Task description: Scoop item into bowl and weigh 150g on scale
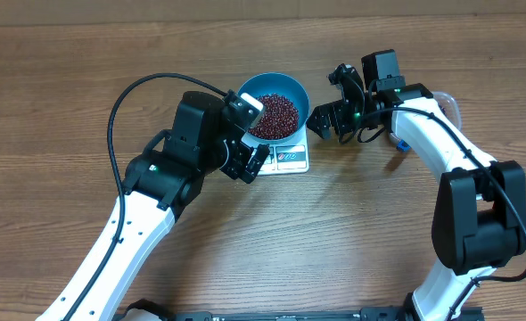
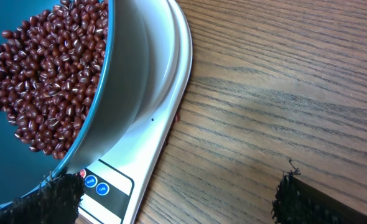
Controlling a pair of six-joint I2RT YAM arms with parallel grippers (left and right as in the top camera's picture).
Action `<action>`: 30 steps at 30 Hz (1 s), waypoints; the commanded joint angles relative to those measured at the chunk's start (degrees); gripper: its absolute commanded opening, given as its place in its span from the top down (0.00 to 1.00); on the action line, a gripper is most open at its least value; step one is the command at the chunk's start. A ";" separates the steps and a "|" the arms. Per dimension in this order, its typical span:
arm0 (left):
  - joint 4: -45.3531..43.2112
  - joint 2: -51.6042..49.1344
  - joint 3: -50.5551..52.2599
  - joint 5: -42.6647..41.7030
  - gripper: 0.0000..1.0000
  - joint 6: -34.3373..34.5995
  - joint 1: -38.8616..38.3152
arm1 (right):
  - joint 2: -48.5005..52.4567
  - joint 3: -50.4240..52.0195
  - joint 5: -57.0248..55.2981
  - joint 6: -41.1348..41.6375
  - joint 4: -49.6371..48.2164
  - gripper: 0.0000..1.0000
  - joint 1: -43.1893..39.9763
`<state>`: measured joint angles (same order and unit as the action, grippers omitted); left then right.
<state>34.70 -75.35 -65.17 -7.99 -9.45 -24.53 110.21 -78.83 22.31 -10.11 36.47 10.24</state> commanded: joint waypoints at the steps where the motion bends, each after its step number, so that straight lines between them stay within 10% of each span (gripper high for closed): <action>1: 0.00 1.11 0.04 -0.83 0.01 -1.07 0.15 | 0.20 0.13 0.35 0.70 -0.46 0.00 0.42; 30: 0.00 1.11 0.04 -0.83 0.00 -1.07 0.13 | -6.80 -16.00 -7.67 4.42 32.98 0.00 -2.64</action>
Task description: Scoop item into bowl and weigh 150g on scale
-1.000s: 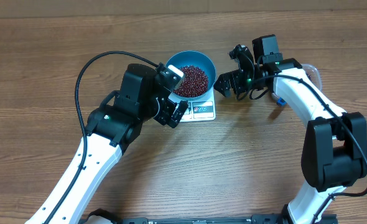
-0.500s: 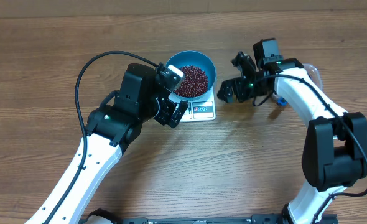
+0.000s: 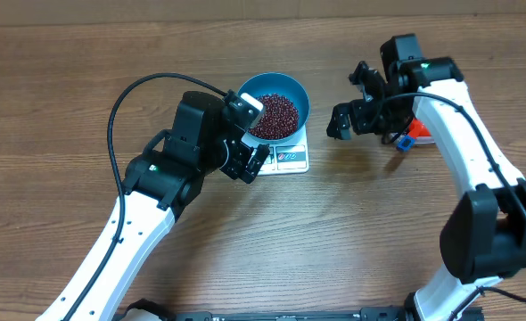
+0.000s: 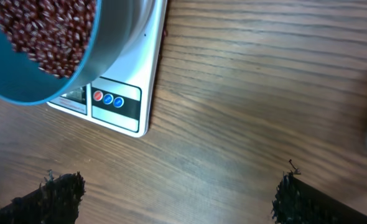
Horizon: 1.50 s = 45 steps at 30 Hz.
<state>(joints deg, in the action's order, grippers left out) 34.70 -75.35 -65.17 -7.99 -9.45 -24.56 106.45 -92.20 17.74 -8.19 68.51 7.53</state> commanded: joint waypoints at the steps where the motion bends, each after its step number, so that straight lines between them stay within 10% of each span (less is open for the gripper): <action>1: 0.00 1.11 0.04 -0.83 0.01 -1.07 0.15 | -3.52 -3.19 -3.93 2.64 1.90 0.00 0.07; 13: 0.00 1.11 0.04 -0.83 0.00 -1.07 0.15 | -9.22 -4.37 -19.76 13.14 5.57 0.00 0.04; 45: 0.00 1.11 0.04 -0.83 0.00 -1.07 0.15 | -9.38 -4.35 -20.24 13.09 5.51 0.00 0.07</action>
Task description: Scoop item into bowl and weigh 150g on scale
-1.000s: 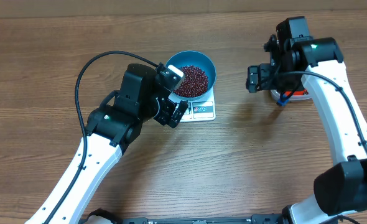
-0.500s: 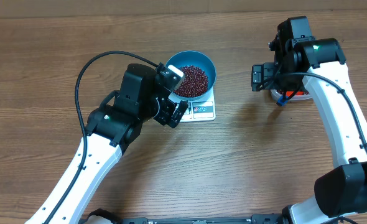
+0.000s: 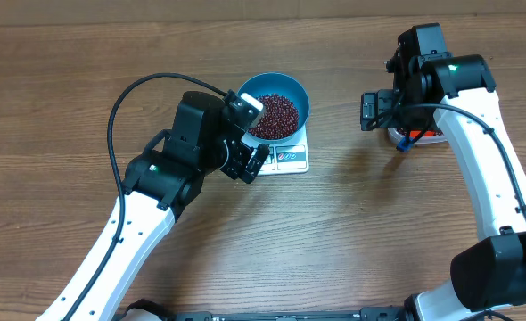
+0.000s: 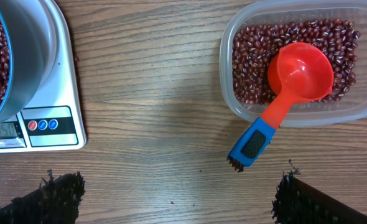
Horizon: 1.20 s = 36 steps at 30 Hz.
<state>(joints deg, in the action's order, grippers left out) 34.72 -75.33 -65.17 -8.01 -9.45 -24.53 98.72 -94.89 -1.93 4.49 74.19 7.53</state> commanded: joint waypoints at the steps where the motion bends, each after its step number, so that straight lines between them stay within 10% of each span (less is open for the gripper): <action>1: -0.02 1.09 0.04 -0.81 0.00 -1.07 0.13 | -1.64 -1.66 -0.57 0.42 -0.15 0.00 0.07; 36: -0.70 16.50 13.49 -2.60 0.00 1.86 4.70 | -1.64 -1.66 -0.57 0.42 -0.15 0.00 0.07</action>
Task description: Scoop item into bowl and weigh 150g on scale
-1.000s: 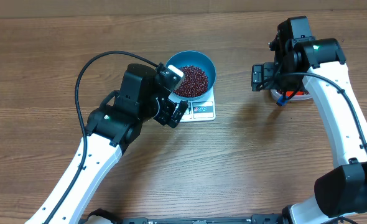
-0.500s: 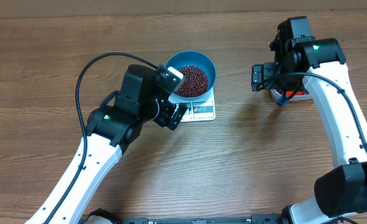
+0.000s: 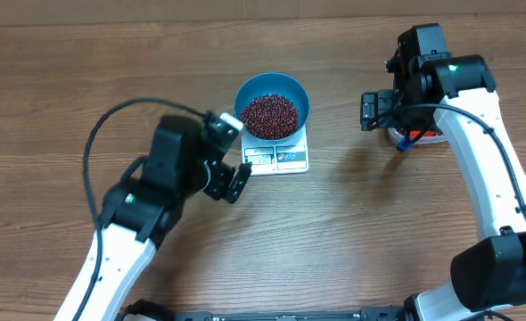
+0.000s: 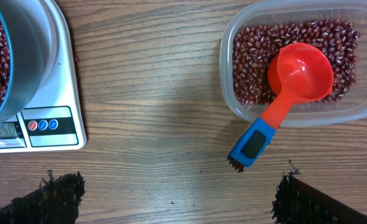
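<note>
A blue bowl filled with red beans sits on the white scale; its rim and the scale also show at the left of the right wrist view. The red scoop with a blue handle lies in a clear container of beans. My right gripper hangs open over bare table between scale and container, holding nothing. My left gripper is below and left of the scale, apart from the bowl, and looks open.
The right arm runs down the right side and covers most of the container in the overhead view. The left arm's black cable loops over the left of the table. Wooden table lies in front of the scale.
My left gripper has drawn back from the bowl and scale, down and to the left. The right arm, scoop, container and bowl are unchanged.
First my right gripper was open close against the bowl's right side, with the left gripper at the bowl's left. The right gripper then stood further right, then beside the bean container with the scoop lying in it. Now the left gripper is clear of the scale.
</note>
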Controlling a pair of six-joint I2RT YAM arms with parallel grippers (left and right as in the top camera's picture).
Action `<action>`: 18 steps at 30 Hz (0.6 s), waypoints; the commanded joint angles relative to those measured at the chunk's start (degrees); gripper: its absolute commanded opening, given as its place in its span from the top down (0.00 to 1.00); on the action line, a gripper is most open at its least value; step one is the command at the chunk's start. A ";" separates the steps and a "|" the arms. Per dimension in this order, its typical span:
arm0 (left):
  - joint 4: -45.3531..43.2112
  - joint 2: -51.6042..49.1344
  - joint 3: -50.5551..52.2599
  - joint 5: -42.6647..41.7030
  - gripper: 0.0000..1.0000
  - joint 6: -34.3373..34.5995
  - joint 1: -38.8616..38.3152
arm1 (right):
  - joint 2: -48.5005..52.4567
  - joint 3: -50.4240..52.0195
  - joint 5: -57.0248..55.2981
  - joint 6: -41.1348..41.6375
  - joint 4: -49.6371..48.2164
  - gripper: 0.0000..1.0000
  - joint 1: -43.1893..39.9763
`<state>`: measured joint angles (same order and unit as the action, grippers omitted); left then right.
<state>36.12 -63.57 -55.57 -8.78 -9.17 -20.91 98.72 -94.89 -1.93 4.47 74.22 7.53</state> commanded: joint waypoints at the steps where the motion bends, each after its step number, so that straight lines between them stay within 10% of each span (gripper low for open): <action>1: -3.54 6.64 5.57 -1.84 0.00 2.27 1.40 | -1.64 -1.66 -0.57 0.44 -0.20 0.00 0.07; 18: -32.35 42.14 35.47 -3.06 0.00 15.23 15.02 | -1.64 -1.66 -0.57 0.44 -0.20 0.00 0.07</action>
<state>6.31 -25.47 -23.40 -10.24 3.53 -8.34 98.72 -94.94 -1.91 4.51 74.15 7.53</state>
